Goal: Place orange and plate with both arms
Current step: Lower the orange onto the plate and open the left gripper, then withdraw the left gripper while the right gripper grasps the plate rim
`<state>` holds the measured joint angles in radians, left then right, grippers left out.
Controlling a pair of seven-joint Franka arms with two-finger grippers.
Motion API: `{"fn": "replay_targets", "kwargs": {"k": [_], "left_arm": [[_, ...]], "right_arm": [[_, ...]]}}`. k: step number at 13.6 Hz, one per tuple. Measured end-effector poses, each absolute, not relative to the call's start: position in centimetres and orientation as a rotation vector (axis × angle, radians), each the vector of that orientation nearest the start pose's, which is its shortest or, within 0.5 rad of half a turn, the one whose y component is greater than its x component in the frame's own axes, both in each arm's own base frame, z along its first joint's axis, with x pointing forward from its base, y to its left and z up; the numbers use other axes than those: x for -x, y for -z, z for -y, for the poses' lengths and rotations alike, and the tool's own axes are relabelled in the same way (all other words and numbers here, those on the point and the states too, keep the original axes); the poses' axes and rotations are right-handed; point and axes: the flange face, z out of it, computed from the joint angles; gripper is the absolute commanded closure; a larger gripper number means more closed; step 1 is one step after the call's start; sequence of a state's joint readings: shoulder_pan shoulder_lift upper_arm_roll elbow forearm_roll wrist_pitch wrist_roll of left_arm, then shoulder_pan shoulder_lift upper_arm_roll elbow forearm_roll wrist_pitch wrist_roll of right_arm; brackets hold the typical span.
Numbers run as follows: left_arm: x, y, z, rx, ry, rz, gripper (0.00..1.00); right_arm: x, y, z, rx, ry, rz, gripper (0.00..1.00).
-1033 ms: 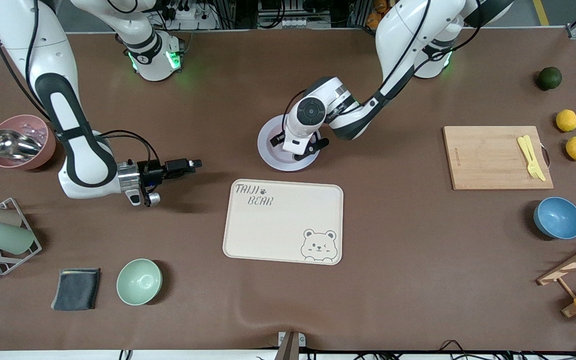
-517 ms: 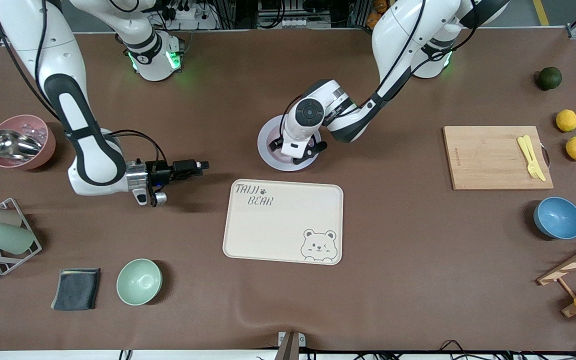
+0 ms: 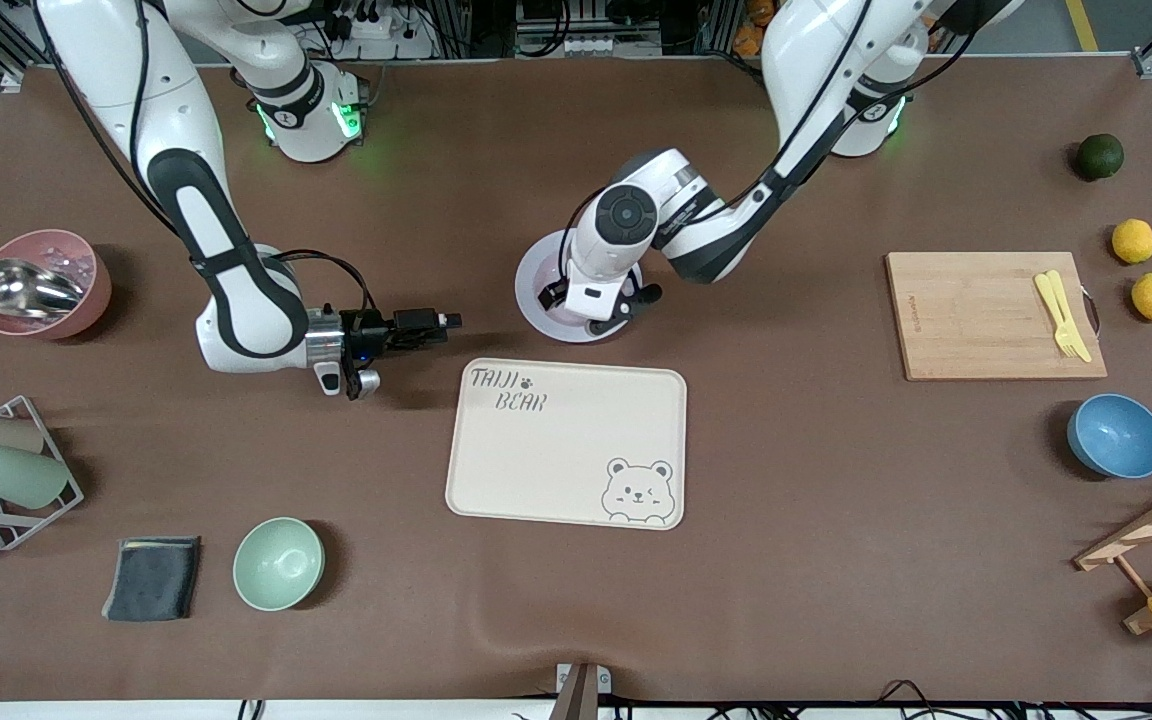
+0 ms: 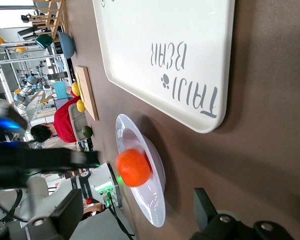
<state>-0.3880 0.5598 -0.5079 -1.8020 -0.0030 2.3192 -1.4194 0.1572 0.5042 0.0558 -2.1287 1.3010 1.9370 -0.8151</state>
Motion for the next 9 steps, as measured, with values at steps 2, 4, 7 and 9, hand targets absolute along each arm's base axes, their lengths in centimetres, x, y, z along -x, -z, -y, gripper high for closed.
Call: {"fn": "replay_targets", "kwargs": {"k": [2, 4, 7, 9], "left_arm": [[-45.1, -32.1, 47.3, 3.114, -0.295, 0.997, 0.00], [-47.6, -37.2, 44.5, 3.121, -0.203, 1.018, 0.00], [-52.7, -44.0, 38.4, 3.130, -0.016, 0.958, 0.00], [-56.0, -46.7, 33.8, 3.147, 0.029, 0.863, 0.00]], "right_arm": [[-49.8, -16.0, -17.9, 1.992, -0.293, 0.029, 0.10], [-49.1, -15.5, -18.9, 1.988, -0.277, 0.031, 0.13], [-47.4, -14.5, -20.7, 2.001, -0.287, 0.049, 0.13], [-46.7, -13.9, -21.0, 2.000, -0.290, 0.054, 0.15]]}}
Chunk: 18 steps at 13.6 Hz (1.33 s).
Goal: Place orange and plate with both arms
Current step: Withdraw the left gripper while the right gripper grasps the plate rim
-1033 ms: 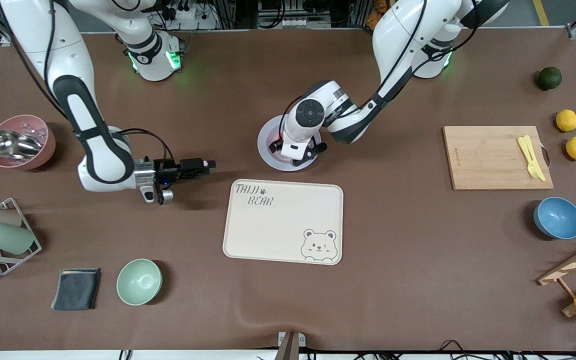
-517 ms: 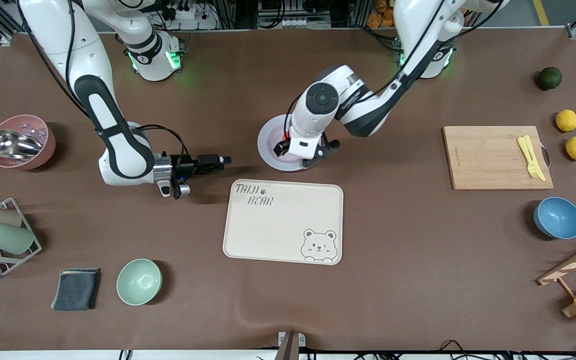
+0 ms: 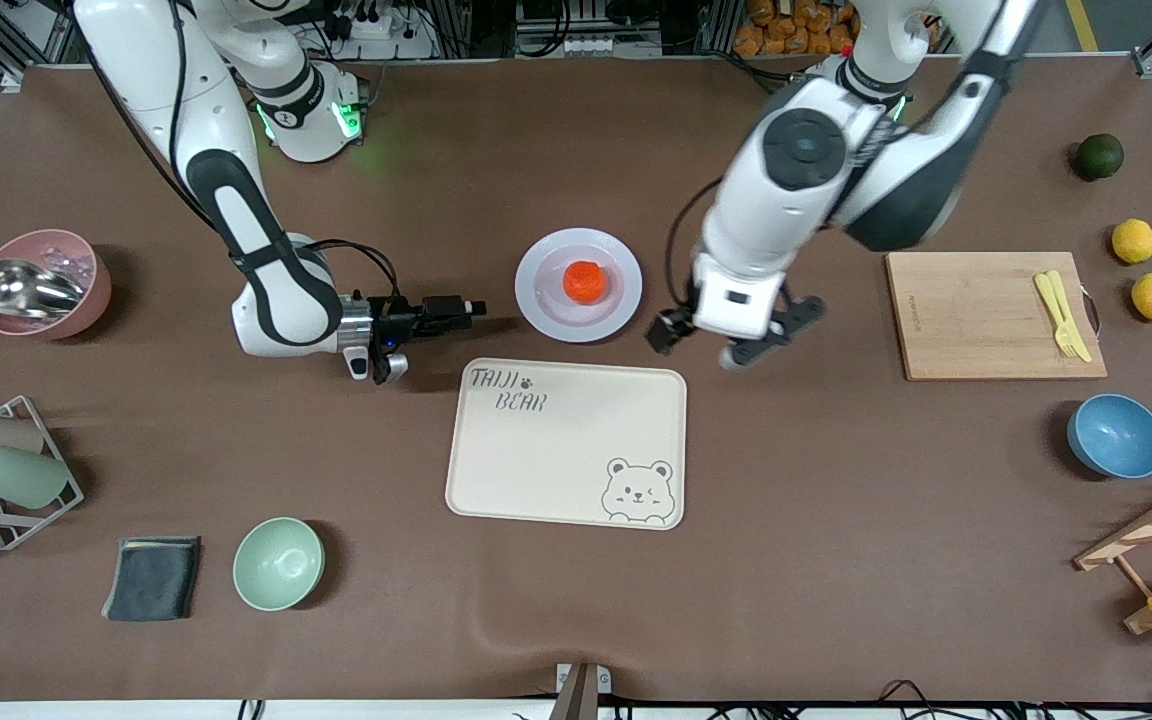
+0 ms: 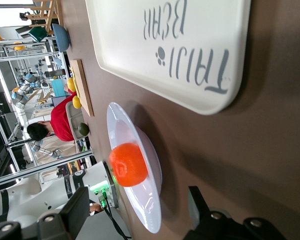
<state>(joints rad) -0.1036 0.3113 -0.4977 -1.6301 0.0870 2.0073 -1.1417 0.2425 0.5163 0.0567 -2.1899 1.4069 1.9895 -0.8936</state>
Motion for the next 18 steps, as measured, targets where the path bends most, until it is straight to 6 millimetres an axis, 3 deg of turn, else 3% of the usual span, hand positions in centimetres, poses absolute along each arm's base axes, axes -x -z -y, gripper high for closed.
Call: {"fn": "replay_targets", "kwargs": {"k": [3, 7, 11, 15, 16, 18], "left_arm": [[-60.2, -48.9, 25.8, 3.164, 0.054, 0.735, 0.00], [-62.3, -52.2, 17.4, 3.160, 0.058, 0.580, 0.00], [-61.1, -56.6, 12.6, 3.137, 0.104, 0.485, 0.00], [-60.0, -59.4, 9.4, 3.115, 0.143, 0.418, 0.00], [-59.6, -60.2, 8.5, 3.107, 0.156, 0.387, 0.00], [-58.6, -62.0, 6.3, 3.100, 0.164, 0.296, 0.00]], "right_arm": [[-45.7, -12.0, -21.3, 1.964, -0.248, 0.039, 0.22], [-44.4, -10.7, -23.6, 1.946, -0.247, 0.028, 0.25], [-43.9, -10.6, -25.1, 1.959, -0.225, -0.004, 0.35], [-42.5, -10.5, -28.1, 1.973, -0.220, -0.015, 0.49], [-42.4, -10.5, -28.2, 1.974, -0.221, -0.014, 0.58], [-42.5, -10.5, -28.0, 1.975, -0.219, -0.017, 0.66]]}}
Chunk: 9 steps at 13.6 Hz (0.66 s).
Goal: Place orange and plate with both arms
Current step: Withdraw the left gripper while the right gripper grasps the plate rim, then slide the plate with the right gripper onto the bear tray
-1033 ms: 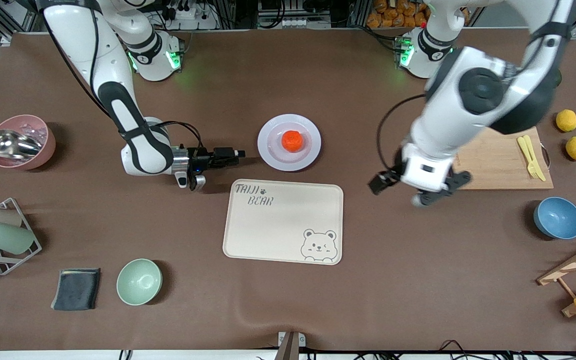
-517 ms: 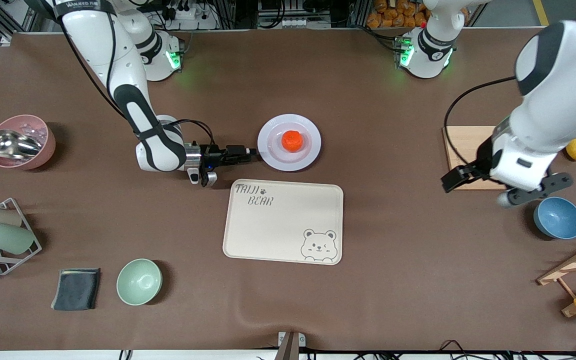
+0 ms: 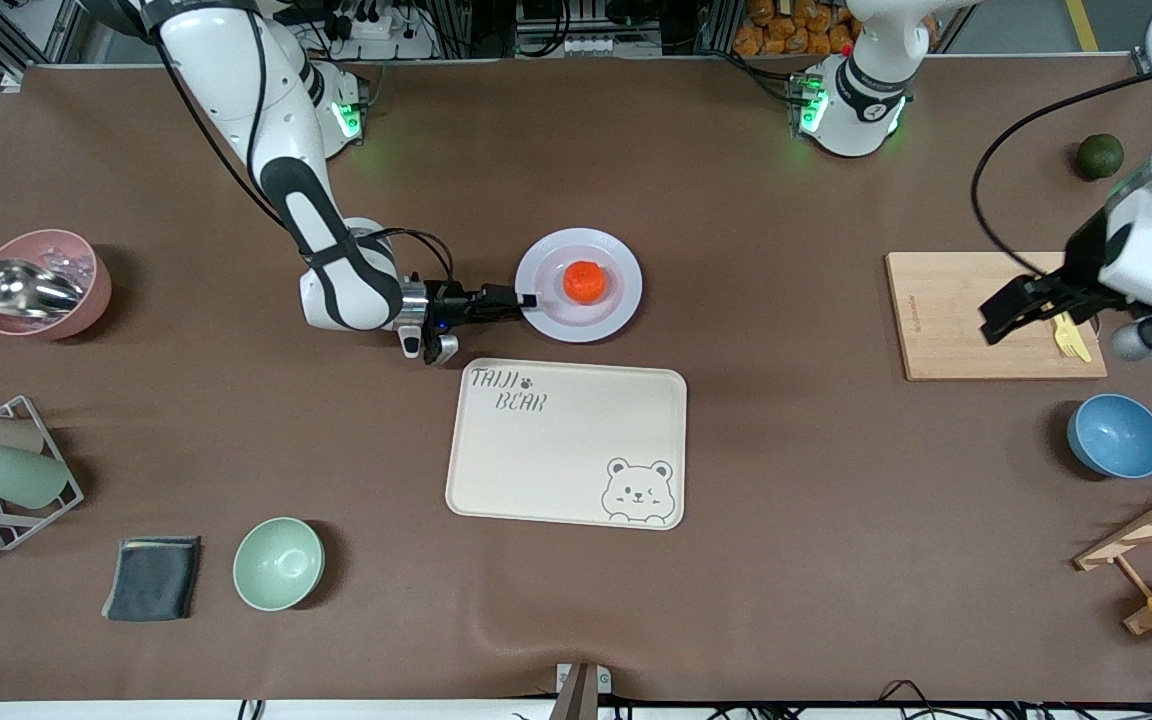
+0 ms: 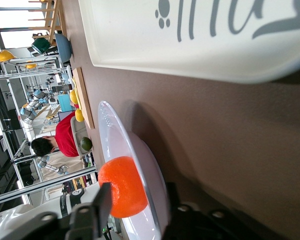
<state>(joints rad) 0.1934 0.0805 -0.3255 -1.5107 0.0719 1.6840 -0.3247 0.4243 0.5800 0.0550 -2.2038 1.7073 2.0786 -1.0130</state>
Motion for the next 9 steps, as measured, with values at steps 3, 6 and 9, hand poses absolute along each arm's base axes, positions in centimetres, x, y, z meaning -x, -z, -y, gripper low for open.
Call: {"fn": "replay_targets", "kwargs": {"k": [3, 6, 9], "left_arm": [[-57.2, -64.5, 3.3, 3.114, 0.191, 0.229, 0.00], [-56.6, -64.9, 2.9, 3.115, 0.161, 0.165, 0.00], [-56.5, -64.7, 2.2, 3.112, 0.142, 0.178, 0.00]], "right_arm": [[-42.4, -10.4, -27.9, 1.977, -0.222, -0.019, 0.91], [-42.4, -10.5, -27.9, 1.978, -0.218, -0.020, 1.00], [-42.8, -11.7, -28.2, 1.960, -0.200, -0.008, 1.00]]}}
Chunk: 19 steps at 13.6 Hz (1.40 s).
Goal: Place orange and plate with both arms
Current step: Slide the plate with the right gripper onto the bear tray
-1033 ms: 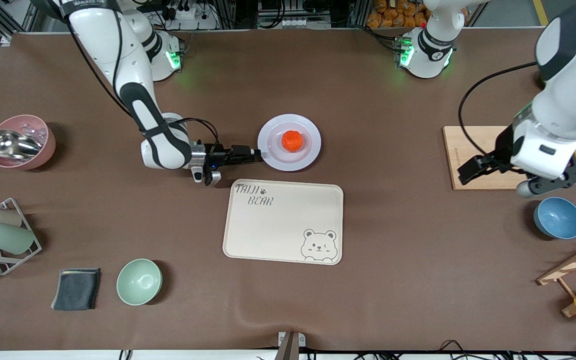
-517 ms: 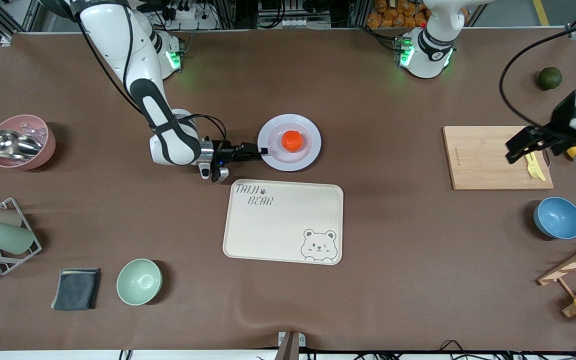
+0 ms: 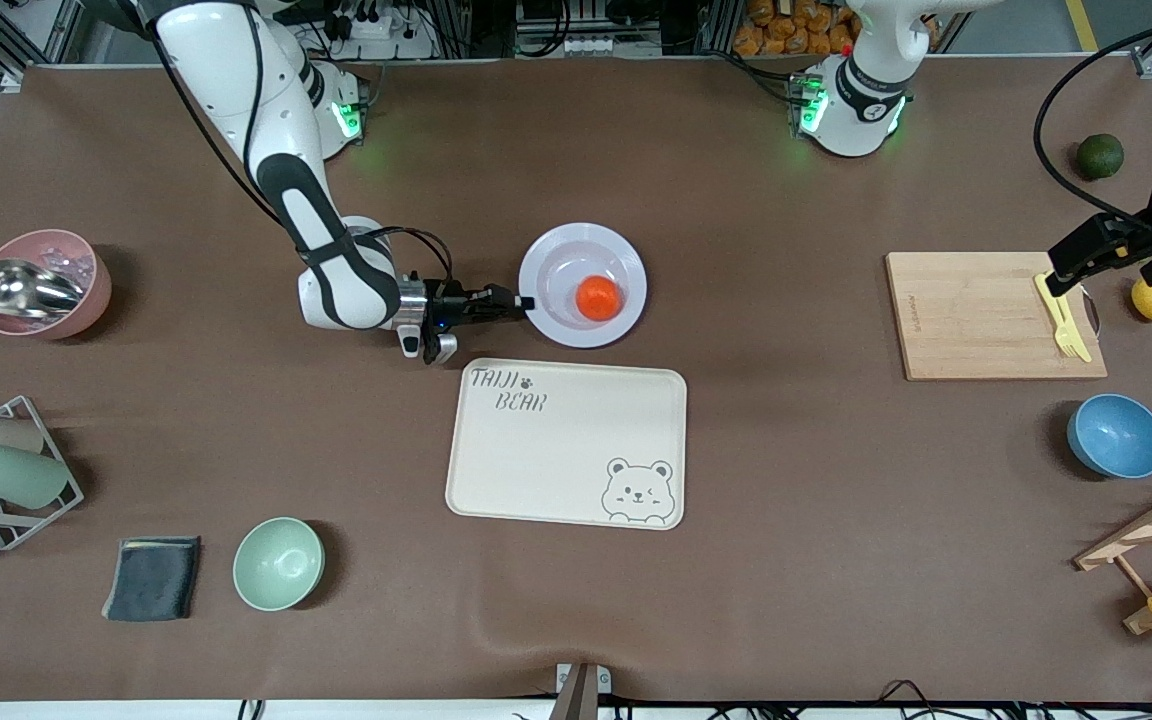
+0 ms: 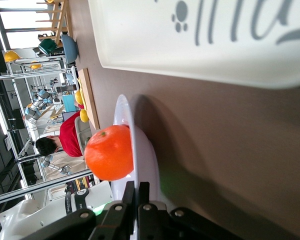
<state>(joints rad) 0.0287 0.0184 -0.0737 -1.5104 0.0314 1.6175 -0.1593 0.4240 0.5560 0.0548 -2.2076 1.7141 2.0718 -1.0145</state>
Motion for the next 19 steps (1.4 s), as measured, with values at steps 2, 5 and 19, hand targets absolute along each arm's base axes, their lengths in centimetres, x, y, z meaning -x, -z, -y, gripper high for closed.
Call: {"fn": "replay_targets", "kwargs": {"k": [2, 5, 19], "left_arm": [[-56.3, -64.5, 1.2, 3.109, 0.099, 0.186, 0.00], [-55.8, -65.1, 0.2, 3.108, 0.096, 0.167, 0.00], [-53.9, -67.0, -1.2, 3.111, 0.090, 0.084, 0.00]], "right_arm": [[-43.1, -12.1, -28.2, 1.961, -0.189, -0.004, 1.00], [-43.4, -12.8, -28.3, 1.957, -0.188, -0.020, 1.00], [-49.9, -21.1, -27.0, 1.822, -0.073, -0.244, 1.00]]}}
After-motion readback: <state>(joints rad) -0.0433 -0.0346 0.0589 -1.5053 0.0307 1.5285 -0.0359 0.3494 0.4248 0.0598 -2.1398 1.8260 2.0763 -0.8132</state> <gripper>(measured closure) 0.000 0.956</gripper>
